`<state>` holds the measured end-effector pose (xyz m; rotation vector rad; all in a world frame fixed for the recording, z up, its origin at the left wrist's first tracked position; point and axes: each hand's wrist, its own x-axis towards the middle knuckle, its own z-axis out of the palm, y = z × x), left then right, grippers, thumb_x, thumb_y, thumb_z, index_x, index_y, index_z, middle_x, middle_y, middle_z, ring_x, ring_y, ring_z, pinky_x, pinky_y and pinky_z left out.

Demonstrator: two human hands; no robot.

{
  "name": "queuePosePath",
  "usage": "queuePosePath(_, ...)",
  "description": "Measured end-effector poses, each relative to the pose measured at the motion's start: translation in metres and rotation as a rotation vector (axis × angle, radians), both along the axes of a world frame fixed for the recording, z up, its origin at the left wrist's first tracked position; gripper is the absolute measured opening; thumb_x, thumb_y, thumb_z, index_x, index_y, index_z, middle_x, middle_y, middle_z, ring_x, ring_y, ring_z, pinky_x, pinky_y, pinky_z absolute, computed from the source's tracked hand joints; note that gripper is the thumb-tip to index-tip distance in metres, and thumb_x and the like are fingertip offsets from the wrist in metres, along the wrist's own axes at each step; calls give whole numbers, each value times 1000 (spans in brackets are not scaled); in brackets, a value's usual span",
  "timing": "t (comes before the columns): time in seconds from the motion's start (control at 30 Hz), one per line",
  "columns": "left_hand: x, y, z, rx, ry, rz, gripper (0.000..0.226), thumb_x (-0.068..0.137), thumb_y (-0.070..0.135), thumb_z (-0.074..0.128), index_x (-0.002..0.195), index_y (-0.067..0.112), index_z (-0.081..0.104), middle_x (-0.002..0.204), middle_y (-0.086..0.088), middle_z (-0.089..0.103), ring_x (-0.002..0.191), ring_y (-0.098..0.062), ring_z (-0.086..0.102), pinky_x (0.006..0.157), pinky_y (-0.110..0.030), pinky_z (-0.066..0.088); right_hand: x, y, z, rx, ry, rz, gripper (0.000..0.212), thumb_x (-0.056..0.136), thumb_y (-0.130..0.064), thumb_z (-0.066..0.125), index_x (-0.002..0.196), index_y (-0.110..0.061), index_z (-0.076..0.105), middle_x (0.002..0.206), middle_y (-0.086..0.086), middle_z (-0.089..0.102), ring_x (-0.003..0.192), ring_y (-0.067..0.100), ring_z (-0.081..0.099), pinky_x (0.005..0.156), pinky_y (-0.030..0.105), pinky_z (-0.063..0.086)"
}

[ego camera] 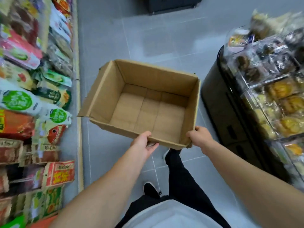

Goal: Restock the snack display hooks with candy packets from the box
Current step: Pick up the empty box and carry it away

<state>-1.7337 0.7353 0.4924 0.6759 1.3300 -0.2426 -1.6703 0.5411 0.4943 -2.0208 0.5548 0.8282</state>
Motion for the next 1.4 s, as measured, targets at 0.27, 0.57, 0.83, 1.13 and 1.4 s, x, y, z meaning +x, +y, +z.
queuePosePath(0.27, 202, 24, 3, 60, 26, -111, 27, 85, 6, 69, 108, 0, 54, 98, -19, 60, 98, -36, 62, 67, -42, 56, 183, 17, -6, 22, -10, -71, 13, 80, -9, 55, 82, -16, 66, 73, 4, 69, 73, 19, 67, 83, 41, 58)
queuePosePath(0.57, 402, 51, 14, 51, 34, -102, 40, 85, 5, 69, 122, -1, 55, 125, -22, 56, 93, -35, 59, 58, -44, 58, 381, 45, 4, 31, -9, -54, 21, 74, -8, 53, 85, -13, 70, 69, 7, 73, 72, 22, 71, 83, 43, 59)
queuePosePath(0.83, 636, 100, -6, 28, 63, -203, 42, 86, 6, 68, 125, -1, 54, 128, -24, 54, 111, -41, 58, 42, -40, 56, 596, 91, -1, -54, -31, -118, 19, 78, -7, 52, 88, -11, 67, 66, 9, 72, 64, 20, 68, 81, 40, 59)
queuePosePath(1.13, 858, 98, -3, 37, 49, -462, 25, 87, 5, 66, 109, 0, 55, 122, -24, 58, 110, -37, 59, 42, -40, 53, 771, 89, 6, -73, -18, -323, 19, 76, -10, 52, 88, -10, 67, 72, 9, 73, 81, 26, 69, 82, 41, 58)
queuePosePath(1.4, 1055, 31, -14, 99, 21, -602, 24, 85, 1, 65, 107, 0, 55, 97, -18, 59, 77, -29, 61, 44, -40, 54, 933, 26, -26, 21, -14, -507, 29, 62, -22, 51, 85, -15, 67, 83, 8, 73, 82, 30, 70, 81, 44, 59)
